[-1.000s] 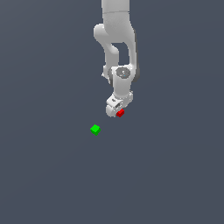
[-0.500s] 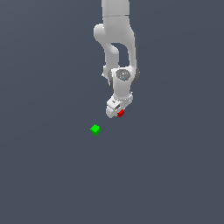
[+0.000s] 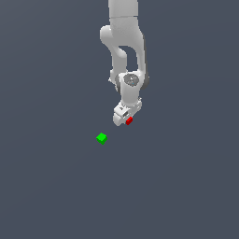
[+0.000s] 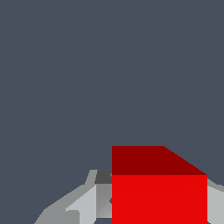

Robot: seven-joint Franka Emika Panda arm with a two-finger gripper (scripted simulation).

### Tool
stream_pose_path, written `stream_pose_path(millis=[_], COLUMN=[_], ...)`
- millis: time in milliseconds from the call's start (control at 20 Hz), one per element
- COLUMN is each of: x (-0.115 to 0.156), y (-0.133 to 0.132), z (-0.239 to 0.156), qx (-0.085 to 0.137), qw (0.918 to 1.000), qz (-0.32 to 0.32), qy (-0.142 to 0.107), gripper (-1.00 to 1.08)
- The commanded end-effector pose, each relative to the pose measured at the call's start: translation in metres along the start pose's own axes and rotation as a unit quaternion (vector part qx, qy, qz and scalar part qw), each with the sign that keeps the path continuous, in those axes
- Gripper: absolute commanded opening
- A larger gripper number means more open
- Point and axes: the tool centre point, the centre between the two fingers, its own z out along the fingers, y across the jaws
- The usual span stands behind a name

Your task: Stack the red cube on top of the green cube.

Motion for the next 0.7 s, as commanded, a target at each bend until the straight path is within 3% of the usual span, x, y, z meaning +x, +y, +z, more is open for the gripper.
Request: stream_pose_path(millis=[0, 650], x=[0.000, -0.001], y=[0.000, 0.000], z=[0.000, -0.042], qx=[0.000, 0.000], qw=[1.0000, 1.0000], qz=[0.000, 0.000], qy=[0.000, 0.000], gripper=[-1.00, -1.00])
